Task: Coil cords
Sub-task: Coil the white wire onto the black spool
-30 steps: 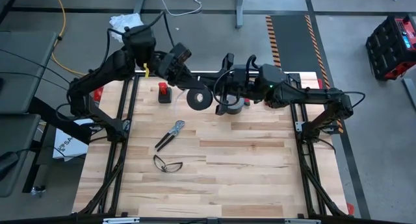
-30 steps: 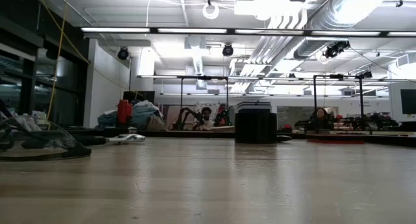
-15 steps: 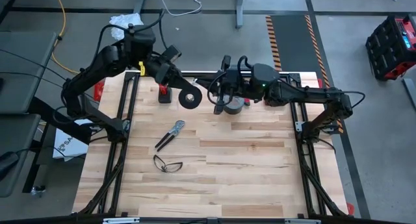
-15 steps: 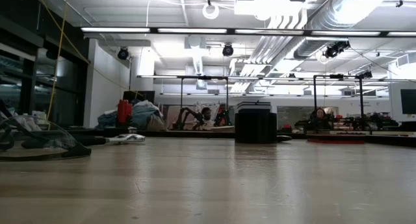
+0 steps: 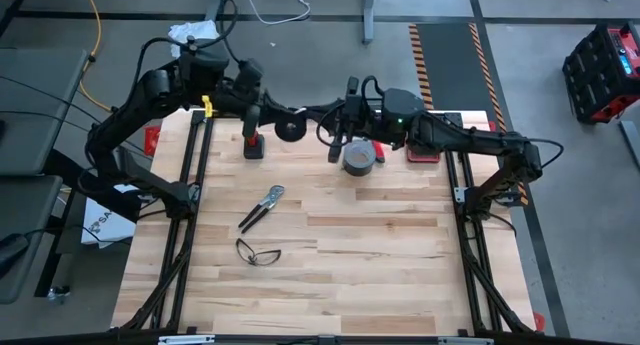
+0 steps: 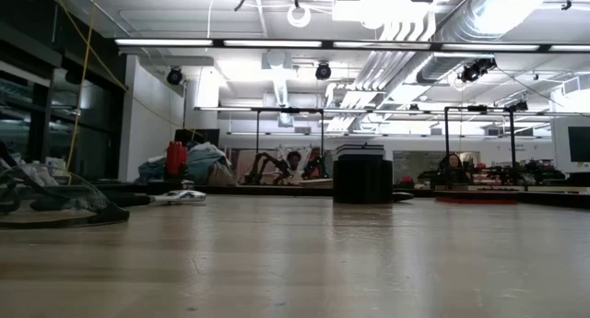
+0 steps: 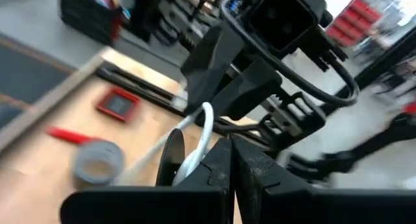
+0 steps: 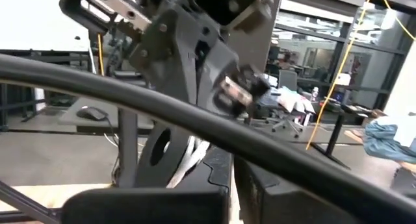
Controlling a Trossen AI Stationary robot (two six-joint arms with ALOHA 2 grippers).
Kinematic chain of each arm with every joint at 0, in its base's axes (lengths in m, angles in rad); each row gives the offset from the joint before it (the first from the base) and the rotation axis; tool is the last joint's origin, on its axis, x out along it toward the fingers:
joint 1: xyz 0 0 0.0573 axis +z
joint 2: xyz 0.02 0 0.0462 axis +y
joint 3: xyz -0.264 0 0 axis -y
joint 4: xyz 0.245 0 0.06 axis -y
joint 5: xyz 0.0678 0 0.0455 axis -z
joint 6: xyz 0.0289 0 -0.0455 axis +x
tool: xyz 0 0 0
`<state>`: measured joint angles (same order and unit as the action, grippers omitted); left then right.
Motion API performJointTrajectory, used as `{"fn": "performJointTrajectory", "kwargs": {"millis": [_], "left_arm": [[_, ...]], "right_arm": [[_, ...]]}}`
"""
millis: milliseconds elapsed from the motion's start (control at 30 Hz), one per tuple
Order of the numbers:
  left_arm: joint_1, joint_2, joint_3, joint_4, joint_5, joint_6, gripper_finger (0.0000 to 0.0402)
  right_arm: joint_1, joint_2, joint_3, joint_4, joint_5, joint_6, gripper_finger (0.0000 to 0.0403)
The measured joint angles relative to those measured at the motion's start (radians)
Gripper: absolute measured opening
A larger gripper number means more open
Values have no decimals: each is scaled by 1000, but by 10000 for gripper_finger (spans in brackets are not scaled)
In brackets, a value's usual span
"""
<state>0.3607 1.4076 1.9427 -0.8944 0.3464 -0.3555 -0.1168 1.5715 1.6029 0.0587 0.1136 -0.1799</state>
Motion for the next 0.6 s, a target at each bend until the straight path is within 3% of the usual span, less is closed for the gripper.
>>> {"fn": "performJointTrajectory", "kwargs": {"millis": [333, 600], "left_arm": [[-24, -74, 0, 22, -288, 307, 0], [-30, -87, -1, 50, -305, 394, 0]], "right_arm": [[-41, -6, 3, -6, 37, 38, 2], [-48, -3, 2, -4, 34, 70, 1]]}}
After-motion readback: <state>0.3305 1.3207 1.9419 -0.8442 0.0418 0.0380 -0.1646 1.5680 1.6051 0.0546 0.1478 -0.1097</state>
